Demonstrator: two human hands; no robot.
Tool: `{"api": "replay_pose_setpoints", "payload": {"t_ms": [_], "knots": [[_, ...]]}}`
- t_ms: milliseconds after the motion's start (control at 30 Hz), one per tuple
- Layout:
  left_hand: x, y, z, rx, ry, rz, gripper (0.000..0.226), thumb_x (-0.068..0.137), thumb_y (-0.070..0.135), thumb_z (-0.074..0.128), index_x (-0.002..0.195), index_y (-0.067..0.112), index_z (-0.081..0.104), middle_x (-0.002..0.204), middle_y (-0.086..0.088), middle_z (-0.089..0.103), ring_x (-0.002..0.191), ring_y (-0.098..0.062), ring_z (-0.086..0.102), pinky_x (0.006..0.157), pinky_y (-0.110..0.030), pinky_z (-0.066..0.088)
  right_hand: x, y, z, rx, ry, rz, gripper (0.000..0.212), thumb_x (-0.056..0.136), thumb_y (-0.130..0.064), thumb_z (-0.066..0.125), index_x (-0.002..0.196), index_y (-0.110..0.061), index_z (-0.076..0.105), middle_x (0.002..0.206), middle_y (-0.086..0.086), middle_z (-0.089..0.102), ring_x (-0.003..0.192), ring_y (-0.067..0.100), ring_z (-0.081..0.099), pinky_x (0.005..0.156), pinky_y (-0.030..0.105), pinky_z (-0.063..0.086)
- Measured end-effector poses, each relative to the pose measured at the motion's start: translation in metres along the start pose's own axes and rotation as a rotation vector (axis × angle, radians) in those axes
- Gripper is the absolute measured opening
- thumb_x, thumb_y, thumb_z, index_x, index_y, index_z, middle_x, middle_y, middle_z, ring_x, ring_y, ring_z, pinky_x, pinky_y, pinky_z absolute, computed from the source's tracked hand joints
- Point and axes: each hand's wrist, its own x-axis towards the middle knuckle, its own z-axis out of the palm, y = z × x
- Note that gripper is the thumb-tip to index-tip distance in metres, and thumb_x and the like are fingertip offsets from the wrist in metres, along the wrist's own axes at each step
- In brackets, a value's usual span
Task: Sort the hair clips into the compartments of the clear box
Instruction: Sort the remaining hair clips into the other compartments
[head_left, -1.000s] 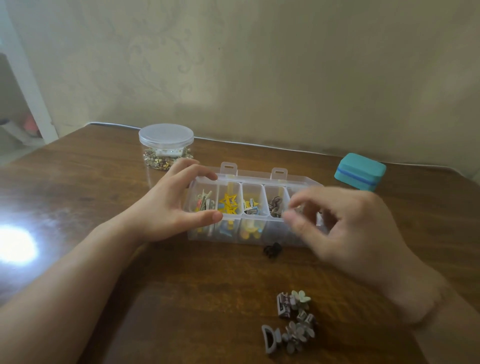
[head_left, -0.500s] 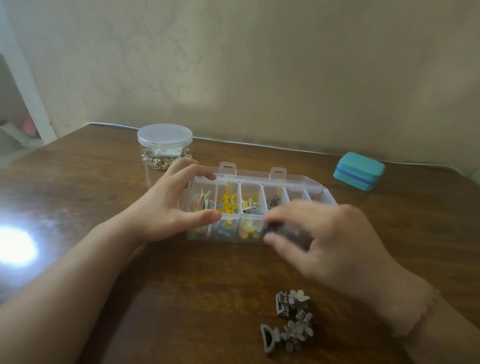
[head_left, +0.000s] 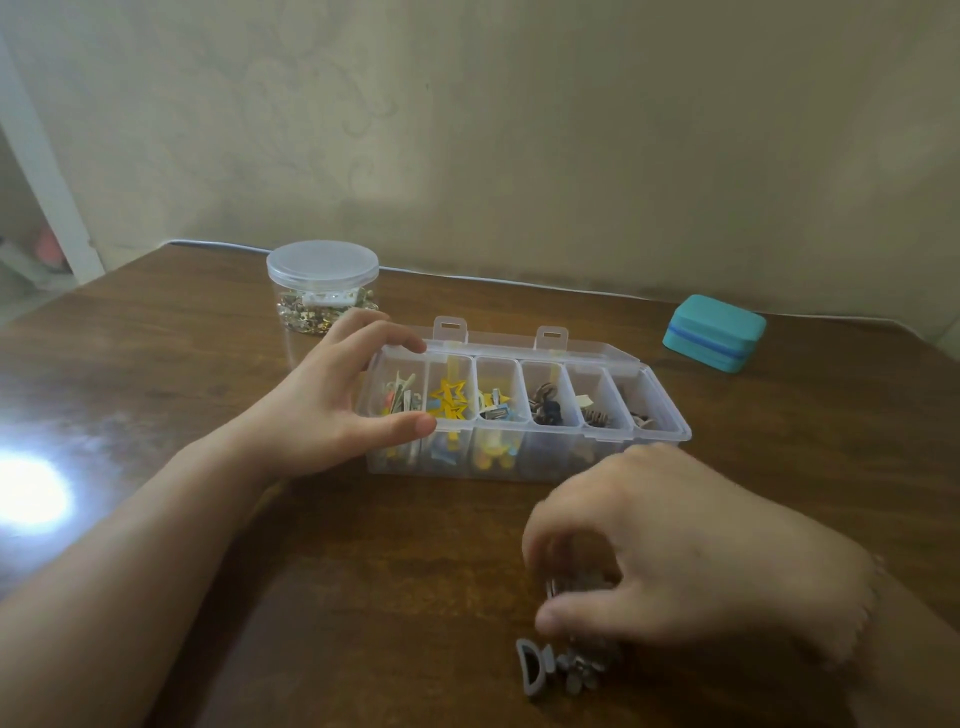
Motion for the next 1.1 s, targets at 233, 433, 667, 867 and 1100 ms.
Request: {"api": "replay_pose_setpoints", "payload": {"t_ms": [233,433,667,867,1100], "knots": [[-0.001,-0.001,-0.001,-0.009,-0.004,-0.005,0.068,0.063,0.068,0.067,0.121,0.034,0.055,0.124,0.012,0.043,0.121,-0.003,0.044,0.097,-0.014,0.035,0.002,0.006,-0.004,0.121,0.191,-0.037,0.016,0.086,-0.050,0.061,0.097,-0.039,0.064,0.088,-0.024,0.065,0.082,-0.003,0.060,0.069,0.012,0.042],[-0.001,-0.001,0.000,-0.012,0.000,-0.006,0.067,0.063,0.069,0.067,0.121,0.035,0.055,0.124,0.013,0.043,0.121,-0.002,0.044,0.098,-0.019,0.036,-0.008,0.058,-0.011,0.230,0.827,0.396,0.002,0.085,-0.033,0.068,0.086,-0.032,0.069,0.073,-0.027,0.065,0.057,0.004,0.055,0.050,0.017,0.040],[0.000,-0.001,0.000,-0.006,-0.005,-0.011,0.069,0.063,0.069,0.067,0.122,0.035,0.054,0.125,0.013,0.043,0.121,0.001,0.042,0.099,-0.022,0.036,-0.010,0.049,-0.012,0.189,0.700,0.284,0.006,0.083,-0.028,0.070,0.087,-0.031,0.070,0.078,-0.017,0.068,0.054,0.005,0.056,0.051,0.013,0.039],[0.000,0.000,0.000,-0.017,-0.007,-0.018,0.069,0.063,0.070,0.067,0.122,0.036,0.054,0.125,0.014,0.042,0.122,0.001,0.042,0.098,-0.021,0.035,-0.014,0.020,-0.018,0.051,-0.237,0.066,0.036,0.084,-0.043,0.065,0.115,-0.055,0.053,0.106,-0.028,0.059,0.094,-0.007,0.054,0.075,0.015,0.044],[0.000,0.000,0.000,-0.013,-0.007,-0.008,0.068,0.064,0.068,0.067,0.122,0.035,0.055,0.125,0.012,0.043,0.122,0.001,0.042,0.097,-0.013,0.034,-0.007,0.024,-0.011,0.089,-0.096,0.032,0.023,0.084,-0.045,0.066,0.106,-0.045,0.059,0.099,-0.025,0.059,0.092,-0.005,0.054,0.074,0.017,0.047]]}}
